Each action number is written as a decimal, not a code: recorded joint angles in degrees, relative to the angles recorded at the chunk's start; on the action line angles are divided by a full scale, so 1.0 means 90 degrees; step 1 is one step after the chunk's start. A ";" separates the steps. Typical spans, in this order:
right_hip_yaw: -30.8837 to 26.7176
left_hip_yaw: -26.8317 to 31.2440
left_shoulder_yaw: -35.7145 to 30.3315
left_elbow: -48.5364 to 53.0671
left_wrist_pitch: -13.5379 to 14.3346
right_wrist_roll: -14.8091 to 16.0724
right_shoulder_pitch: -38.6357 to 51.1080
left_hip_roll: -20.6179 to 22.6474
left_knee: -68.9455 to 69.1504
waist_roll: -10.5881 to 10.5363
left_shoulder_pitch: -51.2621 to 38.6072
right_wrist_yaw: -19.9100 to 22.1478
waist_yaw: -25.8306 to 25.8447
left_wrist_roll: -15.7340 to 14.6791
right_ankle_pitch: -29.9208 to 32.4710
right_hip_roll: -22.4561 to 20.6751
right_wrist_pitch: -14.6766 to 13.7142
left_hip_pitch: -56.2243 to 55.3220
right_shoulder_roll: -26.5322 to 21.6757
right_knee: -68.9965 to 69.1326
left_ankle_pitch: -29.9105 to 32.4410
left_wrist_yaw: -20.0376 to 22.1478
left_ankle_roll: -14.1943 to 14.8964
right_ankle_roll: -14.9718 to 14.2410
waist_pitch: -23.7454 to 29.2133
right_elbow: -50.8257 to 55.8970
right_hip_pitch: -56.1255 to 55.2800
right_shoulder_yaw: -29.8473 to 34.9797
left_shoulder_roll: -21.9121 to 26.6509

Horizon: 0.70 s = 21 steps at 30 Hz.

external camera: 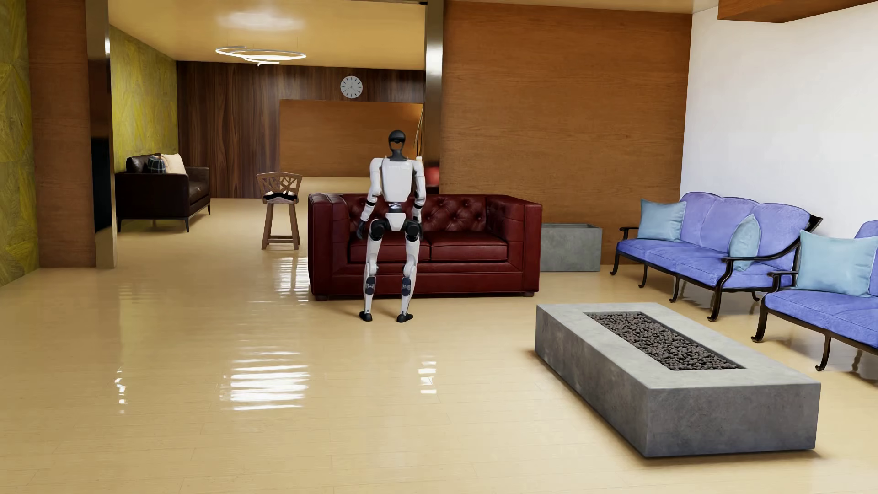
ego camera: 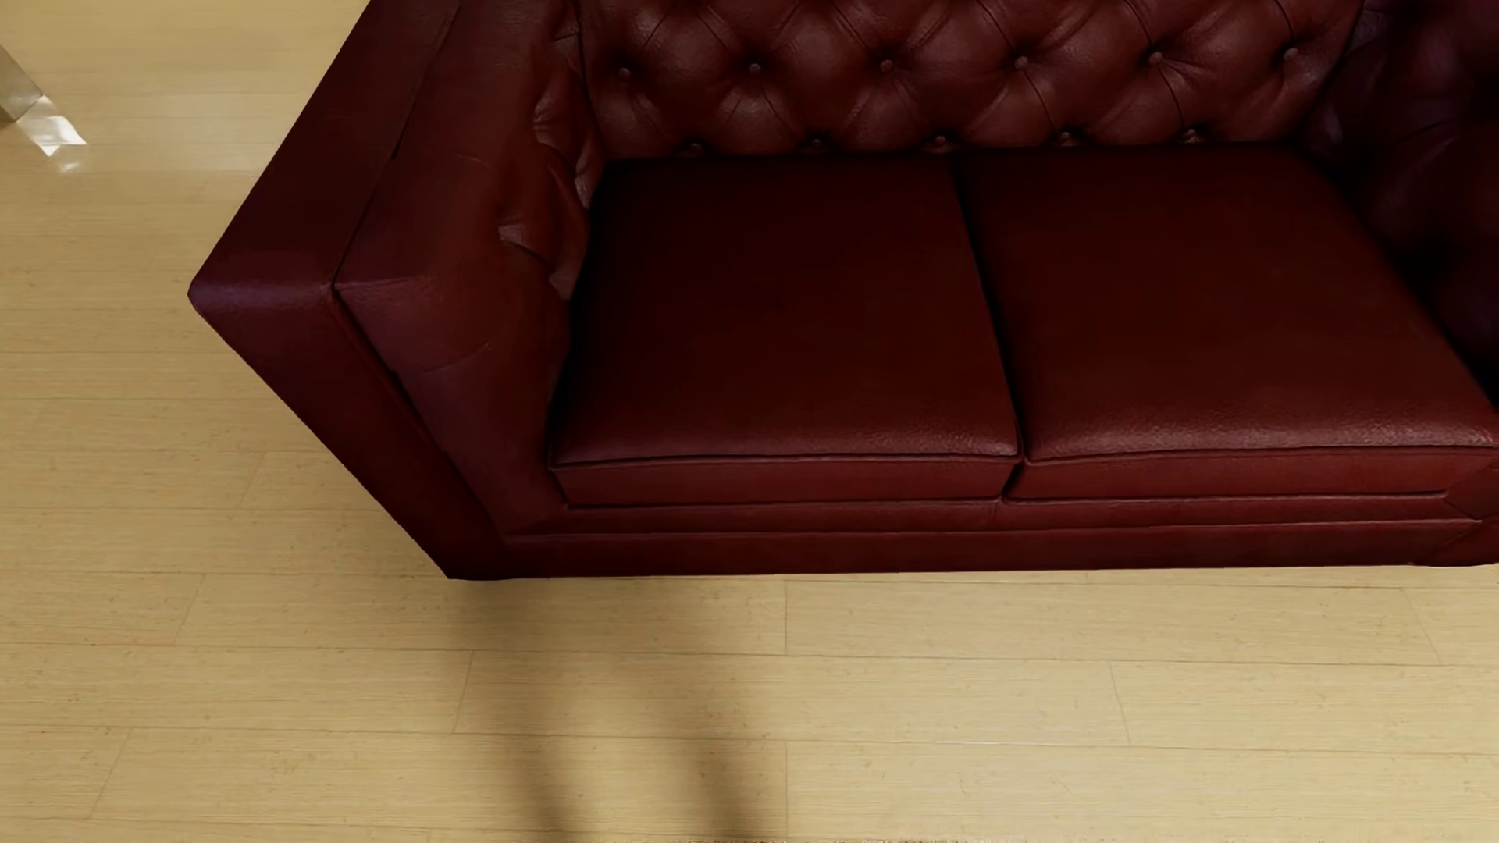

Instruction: Move towards the leather sofa

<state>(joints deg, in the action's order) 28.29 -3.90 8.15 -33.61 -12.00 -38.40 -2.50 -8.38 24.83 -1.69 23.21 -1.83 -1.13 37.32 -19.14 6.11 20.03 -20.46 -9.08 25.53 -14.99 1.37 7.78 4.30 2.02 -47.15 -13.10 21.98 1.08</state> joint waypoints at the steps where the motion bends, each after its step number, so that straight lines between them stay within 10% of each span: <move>1: -0.0065 -0.0081 0.0004 -0.0006 0.0017 0.0068 -0.0052 -0.0027 -0.0105 0.0014 0.0015 0.0051 0.0016 0.0008 -0.0041 -0.0006 -0.0067 0.0075 -0.0039 0.0039 0.0017 0.0019 0.0069 0.0016 0.0002 0.0074 -0.0027 0.0010 -0.0006; 7: -0.0769 -0.0733 -0.0043 -0.0340 -0.0141 0.0094 -0.0210 -0.0748 0.0775 0.0073 0.0096 0.0183 0.0062 0.0095 -0.0212 -0.0561 -0.0151 -0.0023 -0.0068 0.0202 -0.0122 0.0012 -0.0169 0.0196 0.0003 0.0459 -0.0141 0.0111 0.0206; 10: -0.1196 -0.1152 0.0062 -0.0246 -0.0130 0.0035 -0.0289 -0.1404 0.2522 -0.0059 0.0099 0.0124 -0.0131 -0.0022 -0.0356 -0.1000 -0.0127 -0.0791 -0.0111 0.0407 0.0112 0.0096 -0.1617 0.0279 0.0038 0.0675 -0.0177 0.0086 0.0181; 11: -0.1374 -0.0845 0.0023 -0.0202 -0.0091 0.0008 -0.0321 -0.1169 0.2977 -0.0086 0.0107 0.0081 -0.0233 -0.0024 -0.0377 -0.1111 -0.0113 -0.1100 -0.0154 0.0404 0.0065 0.0121 -0.1601 0.0288 0.0051 0.0776 -0.0130 0.0070 0.0150; 15: -0.1991 0.0455 -0.0232 0.0073 0.0124 -0.0124 -0.0273 0.0665 0.2831 -0.0074 0.0269 -0.0086 -0.0397 0.0000 -0.0448 -0.1328 -0.0205 -0.1821 -0.0360 0.0275 0.0181 0.0083 0.0111 0.0284 0.0051 0.1234 0.0108 0.0187 0.0061; 19: -0.2479 -0.0654 -0.0371 0.0038 0.0053 -0.0076 0.0066 0.0793 0.0743 -0.0073 0.0330 -0.0041 -0.0327 0.0013 -0.0565 -0.1601 -0.0239 -0.1634 -0.0291 0.0093 0.0555 0.0046 0.0340 0.0324 -0.0005 0.1415 0.0333 0.0297 0.0123; 21: -0.2750 -0.1384 -0.0469 -0.0071 -0.0031 0.0067 0.0274 0.0598 0.0230 -0.0092 0.0334 0.0048 -0.0289 0.0093 -0.0641 -0.1774 -0.0240 -0.1233 -0.0161 0.0088 0.0625 0.0004 -0.1059 0.0343 -0.0055 0.1196 0.0496 0.0336 0.0224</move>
<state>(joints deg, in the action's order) 3.53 -16.35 3.93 -34.25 -12.28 -37.80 -0.03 -3.00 26.90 -2.52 26.22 -1.40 -3.73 38.16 -24.91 -9.85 17.87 -31.55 -10.53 26.32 -9.37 1.41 -1.75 7.39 1.52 -36.38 -8.63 25.01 3.10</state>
